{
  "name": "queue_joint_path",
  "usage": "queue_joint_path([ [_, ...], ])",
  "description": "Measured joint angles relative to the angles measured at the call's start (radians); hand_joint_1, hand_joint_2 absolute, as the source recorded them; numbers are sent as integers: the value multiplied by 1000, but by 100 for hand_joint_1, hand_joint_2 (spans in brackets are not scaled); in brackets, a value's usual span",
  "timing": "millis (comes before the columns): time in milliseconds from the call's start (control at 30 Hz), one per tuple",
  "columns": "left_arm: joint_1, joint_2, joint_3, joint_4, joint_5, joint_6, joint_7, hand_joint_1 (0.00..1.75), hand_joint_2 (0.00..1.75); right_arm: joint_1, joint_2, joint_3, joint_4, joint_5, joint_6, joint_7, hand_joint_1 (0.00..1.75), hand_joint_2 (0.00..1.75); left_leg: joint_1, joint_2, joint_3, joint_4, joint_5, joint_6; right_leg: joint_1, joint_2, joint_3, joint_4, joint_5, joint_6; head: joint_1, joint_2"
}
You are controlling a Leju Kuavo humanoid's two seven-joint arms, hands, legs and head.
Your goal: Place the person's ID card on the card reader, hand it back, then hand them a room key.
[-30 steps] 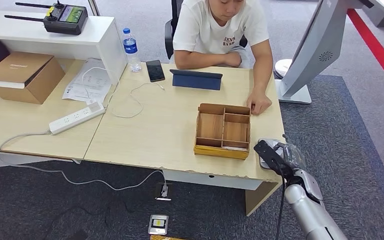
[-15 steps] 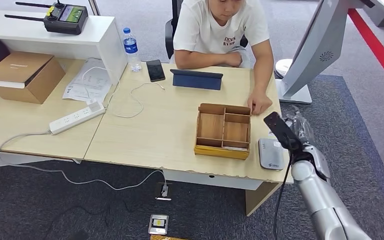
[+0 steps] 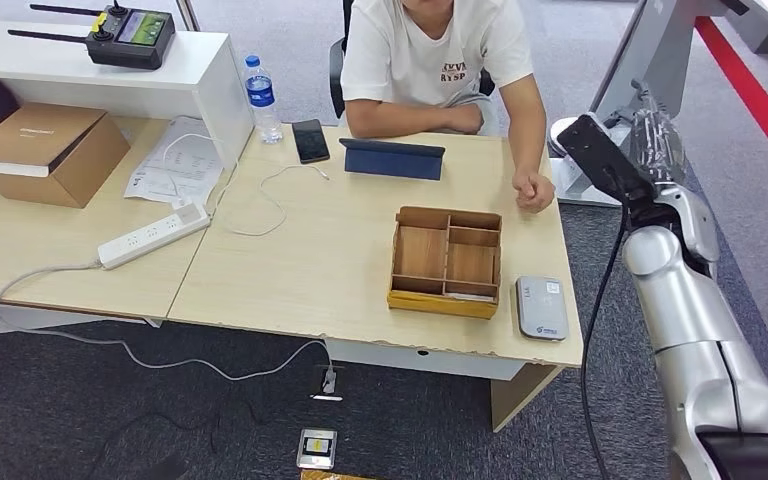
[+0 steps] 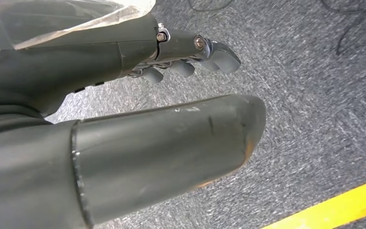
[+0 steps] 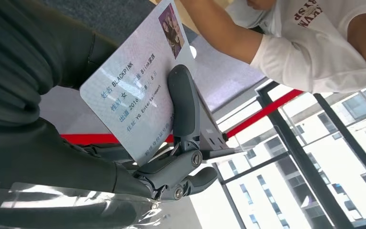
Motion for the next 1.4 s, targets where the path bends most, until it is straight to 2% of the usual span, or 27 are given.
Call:
queue_joint_path([
  [167,-20,0,-16,-1,-8,-10,8,0,0,-82,52,17,75,37,13,-20,175,175,0,0,0,0,0,0,0,0,0,0,0,0,0,0],
  [467,-35,1,-38,-1,-11,-19,18,0,0,-224,142,53,228,96,72,49,175,175,0,0,-1,0,0,0,0,0,-1,1,0,0,0,0],
  [667,-34,2,-45,-1,-4,-19,26,0,0,-264,179,68,293,109,99,82,175,175,0,0,-1,0,0,0,0,0,-1,0,0,0,0,0],
  [933,-33,4,-49,-1,-1,-18,27,0,0,-277,199,81,347,106,101,86,175,175,0,0,0,0,0,0,0,0,-1,0,0,0,0,0],
  [967,-33,4,-49,-1,-2,-18,27,0,0,-278,201,82,351,106,101,87,137,175,0,0,0,0,0,0,0,0,-1,0,0,0,0,0],
  [1067,-33,4,-50,-1,-2,-18,28,0,0,-278,203,82,362,106,99,89,7,175,0,0,0,0,0,0,0,0,-1,0,0,0,0,0],
  [1100,-33,4,-50,-1,-2,-18,29,0,0,-278,203,82,365,106,97,91,0,175,0,0,0,0,0,0,0,0,-1,0,0,0,0,0],
  [1167,-33,4,-50,-1,-2,-18,31,0,0,-278,203,82,371,105,92,97,0,175,0,0,0,0,0,0,0,0,-1,0,0,0,0,0],
  [1300,-33,4,-50,-1,-2,-18,34,0,0,-277,203,82,384,105,74,106,0,0,0,0,0,0,0,0,0,0,-1,0,0,0,0,0],
  [1400,-34,4,-50,-1,-2,-18,36,0,0,-277,203,82,392,106,69,105,0,0,0,0,0,0,0,0,0,0,-1,0,0,0,0,0],
])
